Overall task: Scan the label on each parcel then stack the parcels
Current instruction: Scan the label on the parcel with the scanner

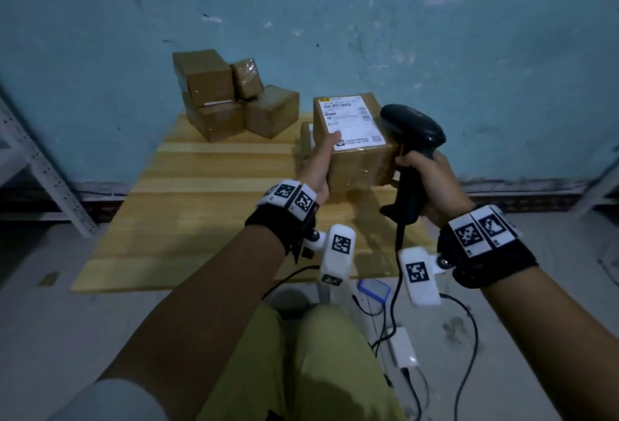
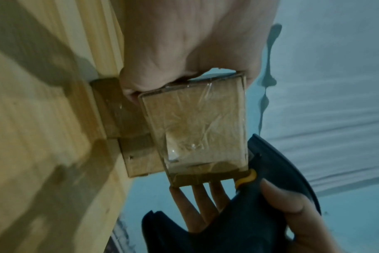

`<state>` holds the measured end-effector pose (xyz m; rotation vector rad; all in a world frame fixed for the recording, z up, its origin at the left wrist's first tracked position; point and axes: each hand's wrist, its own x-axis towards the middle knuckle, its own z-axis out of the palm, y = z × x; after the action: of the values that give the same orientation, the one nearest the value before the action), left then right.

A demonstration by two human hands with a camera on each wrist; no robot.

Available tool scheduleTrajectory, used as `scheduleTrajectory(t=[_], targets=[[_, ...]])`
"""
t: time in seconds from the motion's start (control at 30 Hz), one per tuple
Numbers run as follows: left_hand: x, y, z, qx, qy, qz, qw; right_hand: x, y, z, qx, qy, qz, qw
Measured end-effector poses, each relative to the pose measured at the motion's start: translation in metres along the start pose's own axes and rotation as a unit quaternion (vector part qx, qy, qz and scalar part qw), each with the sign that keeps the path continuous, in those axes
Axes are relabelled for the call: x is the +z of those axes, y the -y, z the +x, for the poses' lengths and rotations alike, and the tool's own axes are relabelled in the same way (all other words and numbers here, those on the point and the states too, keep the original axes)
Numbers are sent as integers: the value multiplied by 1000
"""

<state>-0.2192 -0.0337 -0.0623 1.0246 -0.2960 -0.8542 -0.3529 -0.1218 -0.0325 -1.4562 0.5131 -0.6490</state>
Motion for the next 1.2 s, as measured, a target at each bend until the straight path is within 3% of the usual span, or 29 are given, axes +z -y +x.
scheduleTrajectory(t=[0.33, 0.5, 0.67, 0.87, 1.07, 1.2], targets=[[39, 90, -3, -132, -20, 95, 987, -64, -37, -43, 84, -85, 17, 993], [42, 102, 13, -120, -56, 118, 984, -69, -48, -27, 120, -112, -5, 986], [12, 142, 85, -116, -67, 174, 976, -66, -57, -12, 134, -124, 2, 983], [8, 138, 82, -108, -53, 198, 973, -64, -66, -9, 131, -110, 11, 985], [-13, 161, 131, -129, -54, 194, 971, -65, -58, -13, 125, -122, 23, 984], [3, 120, 82, -130, -61, 186, 972, -67, -45, -20, 96, -129, 33, 986]])
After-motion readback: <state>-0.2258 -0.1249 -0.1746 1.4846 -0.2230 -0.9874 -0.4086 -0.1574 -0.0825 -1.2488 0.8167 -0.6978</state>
